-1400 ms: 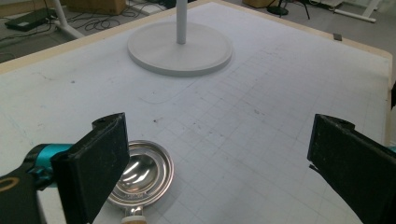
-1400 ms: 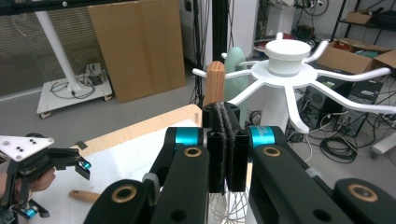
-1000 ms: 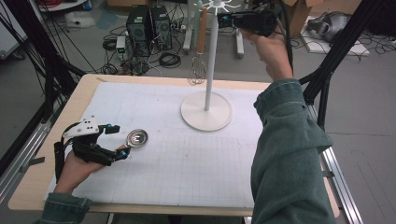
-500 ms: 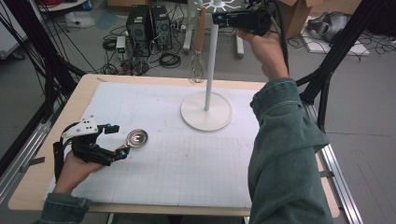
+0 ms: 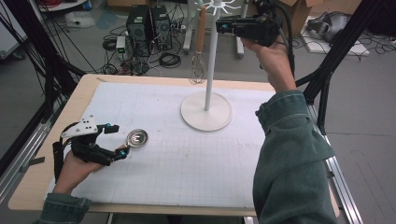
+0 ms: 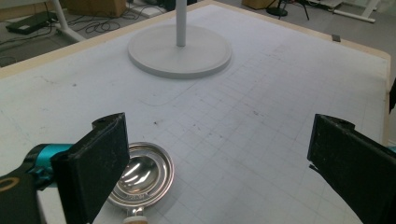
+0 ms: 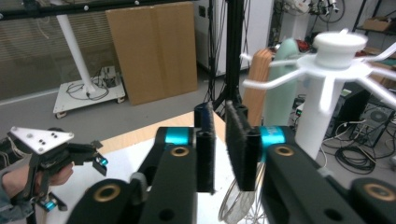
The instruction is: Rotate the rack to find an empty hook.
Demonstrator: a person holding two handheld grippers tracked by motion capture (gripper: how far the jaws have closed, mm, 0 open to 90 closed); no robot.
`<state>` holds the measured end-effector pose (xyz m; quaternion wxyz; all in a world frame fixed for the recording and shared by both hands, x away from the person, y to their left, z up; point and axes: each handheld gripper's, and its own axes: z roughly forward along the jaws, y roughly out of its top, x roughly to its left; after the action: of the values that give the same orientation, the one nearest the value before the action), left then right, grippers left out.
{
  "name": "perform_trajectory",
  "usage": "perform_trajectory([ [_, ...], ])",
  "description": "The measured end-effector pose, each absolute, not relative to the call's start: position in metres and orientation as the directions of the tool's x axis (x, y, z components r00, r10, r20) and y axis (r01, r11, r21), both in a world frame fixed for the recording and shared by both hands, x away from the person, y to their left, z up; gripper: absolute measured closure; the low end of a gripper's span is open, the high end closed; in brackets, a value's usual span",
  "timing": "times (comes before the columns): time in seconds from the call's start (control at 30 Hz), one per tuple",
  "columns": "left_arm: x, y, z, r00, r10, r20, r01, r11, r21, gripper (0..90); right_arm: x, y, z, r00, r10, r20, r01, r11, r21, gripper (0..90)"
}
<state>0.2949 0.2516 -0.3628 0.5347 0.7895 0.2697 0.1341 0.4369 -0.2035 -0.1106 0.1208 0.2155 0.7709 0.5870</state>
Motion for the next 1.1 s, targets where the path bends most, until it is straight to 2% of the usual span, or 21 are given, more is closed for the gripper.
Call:
perform_trajectory([
  [0.27,0.295,0.254,-0.362,0.815,0.574,-0.079,0.284,-0.276,0.918,6.1,0.428,-0.199,-0.127,-0.899,0.429,0.088,0.197,0.215,0.957,62.6],
  [0.57,0.295,0.254,-0.362,0.817,0.571,-0.079,0.285,-0.28,0.917,6.1,0.418,-0.202,-0.151,-0.889,0.442,0.123,0.243,0.226,0.943,43.0],
  [0.8,0.295,0.255,-0.362,0.811,0.58,-0.075,0.284,-0.279,0.917,6.1,0.41,-0.205,-0.17,-0.877,0.464,0.123,0.262,0.248,0.933,36.6],
  [1.1,0.294,0.254,-0.36,0.814,0.576,-0.074,0.282,-0.281,0.917,6.1,0.398,-0.205,-0.196,-0.889,0.435,0.143,0.267,0.237,0.934,32.3],
])
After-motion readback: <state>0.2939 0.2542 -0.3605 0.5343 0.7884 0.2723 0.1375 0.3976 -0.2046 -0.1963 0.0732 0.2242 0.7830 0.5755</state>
